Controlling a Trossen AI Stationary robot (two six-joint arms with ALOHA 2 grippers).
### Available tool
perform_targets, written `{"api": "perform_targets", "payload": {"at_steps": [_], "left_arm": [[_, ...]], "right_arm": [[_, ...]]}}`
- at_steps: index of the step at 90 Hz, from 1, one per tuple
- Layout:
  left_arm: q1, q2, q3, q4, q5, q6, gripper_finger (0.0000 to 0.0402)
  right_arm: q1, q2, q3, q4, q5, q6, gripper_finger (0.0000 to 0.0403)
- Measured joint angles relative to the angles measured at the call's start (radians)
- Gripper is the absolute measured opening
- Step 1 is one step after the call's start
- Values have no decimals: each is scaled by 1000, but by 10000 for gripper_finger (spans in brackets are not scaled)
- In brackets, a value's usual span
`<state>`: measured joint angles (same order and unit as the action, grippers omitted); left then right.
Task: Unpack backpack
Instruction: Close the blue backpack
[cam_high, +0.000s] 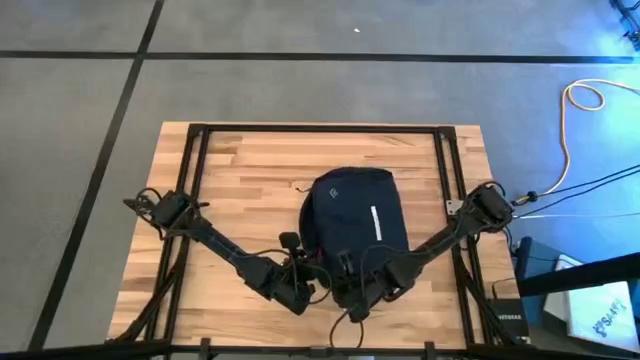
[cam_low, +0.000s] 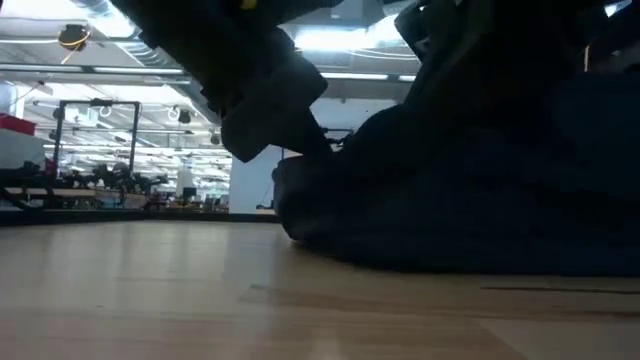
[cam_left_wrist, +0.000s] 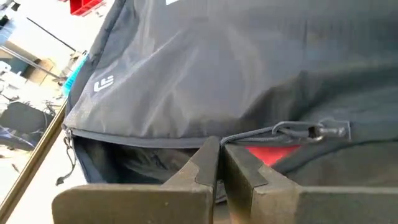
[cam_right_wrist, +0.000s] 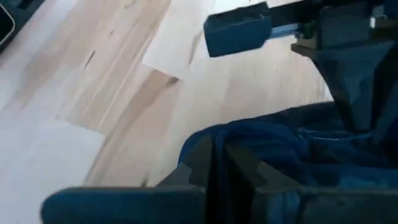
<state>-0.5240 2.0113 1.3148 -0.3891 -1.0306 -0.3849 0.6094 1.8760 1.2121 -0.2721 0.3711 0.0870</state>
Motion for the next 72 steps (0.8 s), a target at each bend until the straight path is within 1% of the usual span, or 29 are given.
{"api": "perform_targets", "payload": {"at_steps": [10, 25, 35, 46, 72], "left_arm": [[1, 0, 0, -9, -15, 0, 0], [26, 0, 0, -74, -46, -4, 0], [59, 0, 0, -107, -45, 4, 0], [88, 0, 0, -136, -40, 37, 0], [155, 0, 0, -232, -33, 72, 0]], "right_arm": [[8, -10, 0, -10, -8, 10, 11], [40, -30, 0, -25, -24, 14, 11], [67, -45, 0, -27, -50, 18, 11], [97, -67, 0, -24, -53, 21, 11], [166, -105, 0, -97, -50, 150, 11]]}}
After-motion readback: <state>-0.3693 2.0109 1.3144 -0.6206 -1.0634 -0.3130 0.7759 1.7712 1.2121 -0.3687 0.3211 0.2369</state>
